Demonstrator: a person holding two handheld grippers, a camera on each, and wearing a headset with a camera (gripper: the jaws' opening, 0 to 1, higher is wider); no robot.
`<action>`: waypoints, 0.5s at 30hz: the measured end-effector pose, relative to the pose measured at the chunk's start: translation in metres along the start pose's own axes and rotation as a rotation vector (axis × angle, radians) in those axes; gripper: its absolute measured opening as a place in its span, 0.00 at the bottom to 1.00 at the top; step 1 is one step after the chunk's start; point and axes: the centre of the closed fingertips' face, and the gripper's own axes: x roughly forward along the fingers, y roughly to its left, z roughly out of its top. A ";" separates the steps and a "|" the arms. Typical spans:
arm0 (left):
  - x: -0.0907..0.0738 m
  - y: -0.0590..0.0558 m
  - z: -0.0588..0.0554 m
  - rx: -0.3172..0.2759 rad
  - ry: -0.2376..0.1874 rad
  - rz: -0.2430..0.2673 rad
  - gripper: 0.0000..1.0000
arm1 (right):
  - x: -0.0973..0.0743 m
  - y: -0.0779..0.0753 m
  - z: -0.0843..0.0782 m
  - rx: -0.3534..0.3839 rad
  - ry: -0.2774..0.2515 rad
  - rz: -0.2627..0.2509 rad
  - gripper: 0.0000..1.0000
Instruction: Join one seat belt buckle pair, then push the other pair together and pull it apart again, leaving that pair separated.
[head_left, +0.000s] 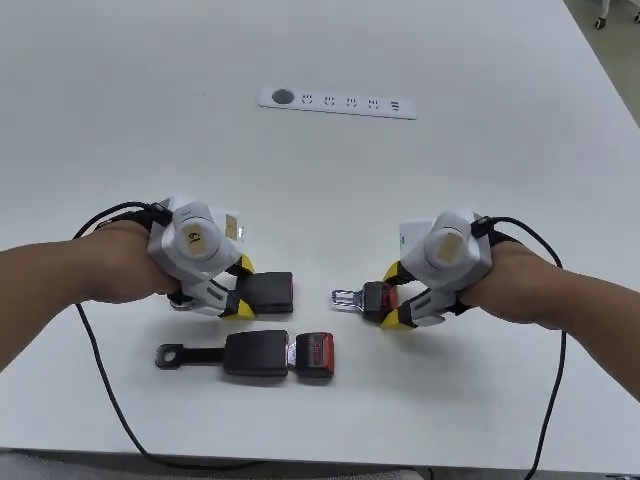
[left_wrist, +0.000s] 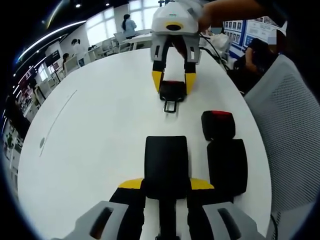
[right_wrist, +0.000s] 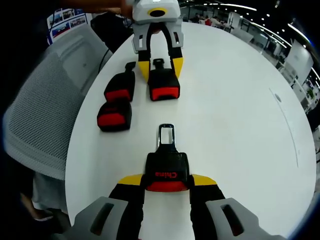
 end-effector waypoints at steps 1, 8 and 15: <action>-0.002 -0.002 0.003 -0.003 0.000 -0.001 0.33 | 0.001 -0.001 0.001 0.003 -0.001 -0.001 0.32; 0.001 0.000 -0.001 0.004 0.011 -0.005 0.33 | 0.011 -0.004 0.011 -0.002 -0.017 -0.001 0.32; -0.001 -0.003 0.002 0.004 0.016 -0.006 0.33 | 0.016 0.000 0.032 -0.005 -0.026 -0.003 0.32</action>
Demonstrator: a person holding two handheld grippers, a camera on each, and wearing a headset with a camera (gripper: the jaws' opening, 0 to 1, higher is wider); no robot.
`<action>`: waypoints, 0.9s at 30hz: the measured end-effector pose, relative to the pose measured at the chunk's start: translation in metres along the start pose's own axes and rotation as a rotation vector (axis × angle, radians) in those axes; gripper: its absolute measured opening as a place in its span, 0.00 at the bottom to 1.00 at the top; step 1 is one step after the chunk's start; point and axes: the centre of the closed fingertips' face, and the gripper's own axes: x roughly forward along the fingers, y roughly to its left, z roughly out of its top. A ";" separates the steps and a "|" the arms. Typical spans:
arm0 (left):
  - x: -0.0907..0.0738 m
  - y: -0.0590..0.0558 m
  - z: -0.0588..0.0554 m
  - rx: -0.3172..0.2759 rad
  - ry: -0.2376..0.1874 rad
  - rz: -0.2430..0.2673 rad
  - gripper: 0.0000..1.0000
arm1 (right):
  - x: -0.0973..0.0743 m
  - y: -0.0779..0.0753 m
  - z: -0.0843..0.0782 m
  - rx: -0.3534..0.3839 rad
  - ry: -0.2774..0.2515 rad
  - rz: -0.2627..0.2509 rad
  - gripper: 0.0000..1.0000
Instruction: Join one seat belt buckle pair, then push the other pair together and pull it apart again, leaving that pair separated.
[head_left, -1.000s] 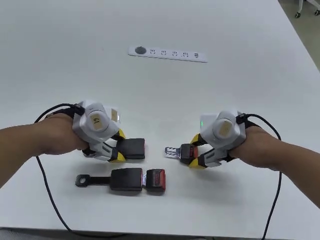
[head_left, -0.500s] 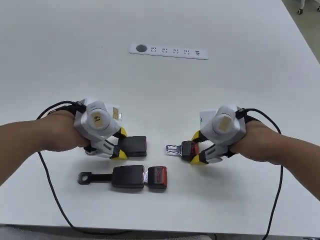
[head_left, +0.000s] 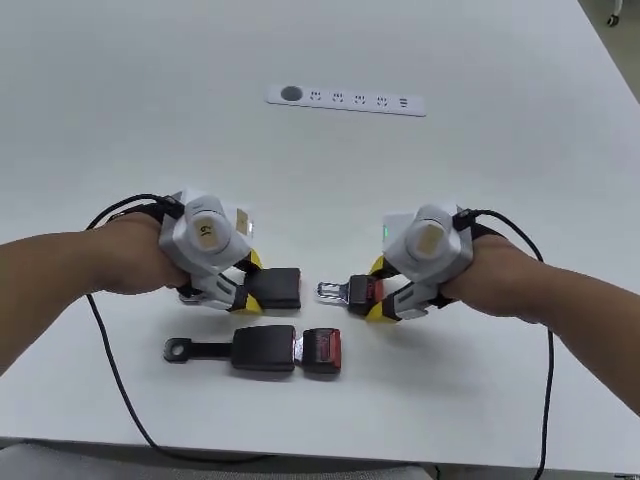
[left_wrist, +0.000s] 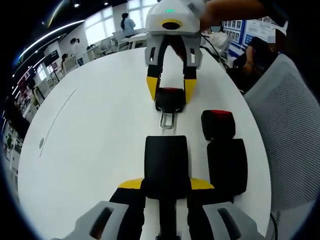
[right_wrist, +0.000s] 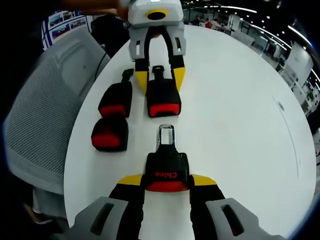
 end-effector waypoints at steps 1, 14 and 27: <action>0.000 0.000 0.000 0.000 0.001 0.000 0.33 | 0.001 0.001 0.003 -0.002 0.000 0.000 0.32; 0.002 0.002 -0.003 0.001 0.007 -0.001 0.33 | 0.012 -0.001 0.019 -0.024 0.000 0.002 0.32; 0.001 0.001 -0.001 0.009 0.018 -0.009 0.32 | 0.018 0.000 0.027 -0.041 -0.008 0.027 0.31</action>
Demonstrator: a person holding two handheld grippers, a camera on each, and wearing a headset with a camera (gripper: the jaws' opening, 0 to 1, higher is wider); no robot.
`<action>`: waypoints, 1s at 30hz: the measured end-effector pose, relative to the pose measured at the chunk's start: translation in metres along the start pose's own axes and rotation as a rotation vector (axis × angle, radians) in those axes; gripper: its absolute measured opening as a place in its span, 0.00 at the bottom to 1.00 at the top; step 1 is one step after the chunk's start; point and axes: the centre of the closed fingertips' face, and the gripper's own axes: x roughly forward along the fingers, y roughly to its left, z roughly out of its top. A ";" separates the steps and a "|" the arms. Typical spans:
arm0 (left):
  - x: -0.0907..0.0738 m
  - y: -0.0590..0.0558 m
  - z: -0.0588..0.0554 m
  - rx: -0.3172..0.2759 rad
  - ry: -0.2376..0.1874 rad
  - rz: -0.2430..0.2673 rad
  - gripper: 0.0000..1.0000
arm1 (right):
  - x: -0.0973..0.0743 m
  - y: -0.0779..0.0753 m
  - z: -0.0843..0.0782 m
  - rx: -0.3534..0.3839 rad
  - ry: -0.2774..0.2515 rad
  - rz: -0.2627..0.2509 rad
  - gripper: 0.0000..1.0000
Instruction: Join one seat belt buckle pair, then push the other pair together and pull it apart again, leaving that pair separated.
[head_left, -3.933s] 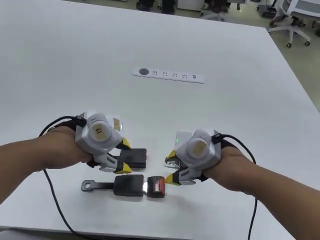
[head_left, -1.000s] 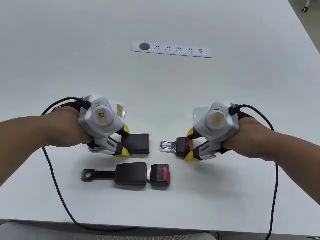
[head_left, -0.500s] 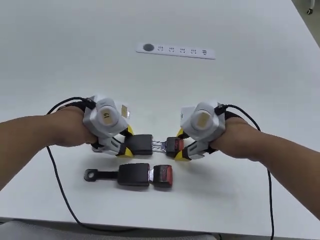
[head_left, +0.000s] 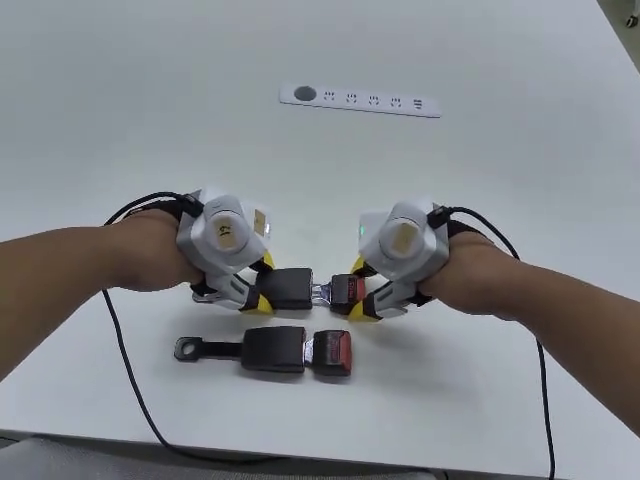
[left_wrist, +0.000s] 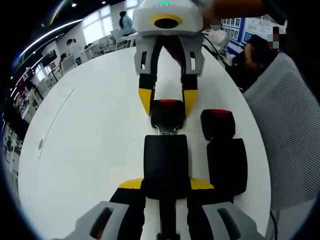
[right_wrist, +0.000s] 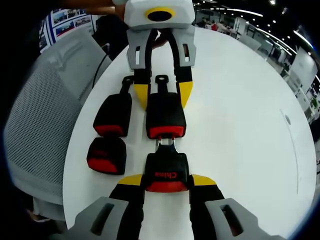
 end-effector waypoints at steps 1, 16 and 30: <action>0.000 0.000 0.000 -0.003 -0.003 0.000 0.32 | -0.001 0.001 0.001 0.000 0.000 0.001 0.31; 0.000 0.000 0.000 -0.014 -0.021 -0.004 0.31 | 0.003 -0.002 0.006 -0.002 0.026 0.007 0.30; 0.001 0.001 -0.002 -0.006 -0.015 -0.005 0.31 | 0.010 -0.001 0.016 0.001 0.014 0.004 0.30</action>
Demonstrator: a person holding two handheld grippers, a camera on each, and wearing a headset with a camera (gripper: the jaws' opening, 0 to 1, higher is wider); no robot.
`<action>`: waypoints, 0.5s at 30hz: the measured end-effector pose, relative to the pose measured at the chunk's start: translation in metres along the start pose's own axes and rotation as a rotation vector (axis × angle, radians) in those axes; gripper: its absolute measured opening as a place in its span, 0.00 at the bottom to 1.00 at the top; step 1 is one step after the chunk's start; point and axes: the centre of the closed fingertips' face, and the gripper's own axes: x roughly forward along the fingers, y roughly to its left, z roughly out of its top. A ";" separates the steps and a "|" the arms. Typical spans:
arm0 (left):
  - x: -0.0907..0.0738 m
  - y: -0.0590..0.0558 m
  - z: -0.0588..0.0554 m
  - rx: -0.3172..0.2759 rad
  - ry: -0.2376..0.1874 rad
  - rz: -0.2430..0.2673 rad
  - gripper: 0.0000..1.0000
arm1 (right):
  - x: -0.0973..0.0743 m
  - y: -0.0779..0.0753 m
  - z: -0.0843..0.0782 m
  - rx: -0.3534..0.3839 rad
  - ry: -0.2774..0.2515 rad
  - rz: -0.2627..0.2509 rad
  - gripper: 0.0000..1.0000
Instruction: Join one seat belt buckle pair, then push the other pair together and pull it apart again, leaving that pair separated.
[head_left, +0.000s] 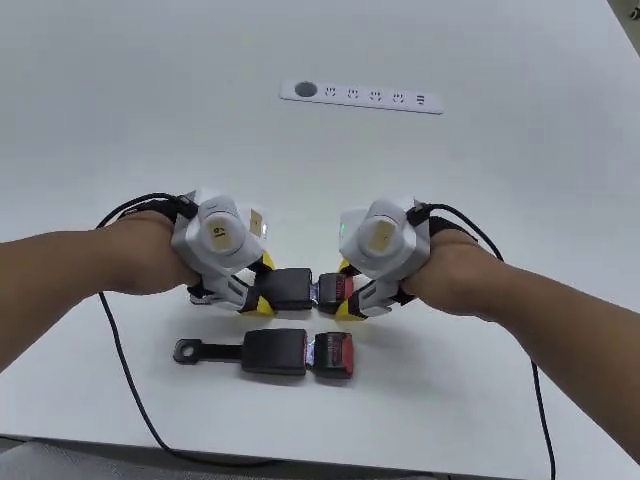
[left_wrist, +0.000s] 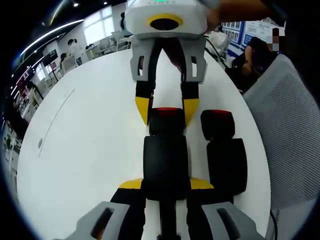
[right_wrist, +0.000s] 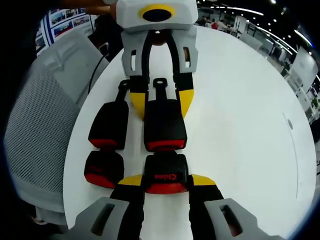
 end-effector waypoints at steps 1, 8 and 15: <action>0.000 0.000 0.001 0.000 0.000 0.000 0.31 | -0.001 0.001 0.001 0.000 -0.001 0.000 0.30; 0.000 0.000 0.000 -0.006 0.001 0.002 0.31 | -0.001 0.002 0.002 0.000 -0.002 0.000 0.30; -0.001 -0.001 0.001 -0.011 0.003 0.008 0.31 | -0.001 0.002 0.001 0.000 -0.004 -0.002 0.30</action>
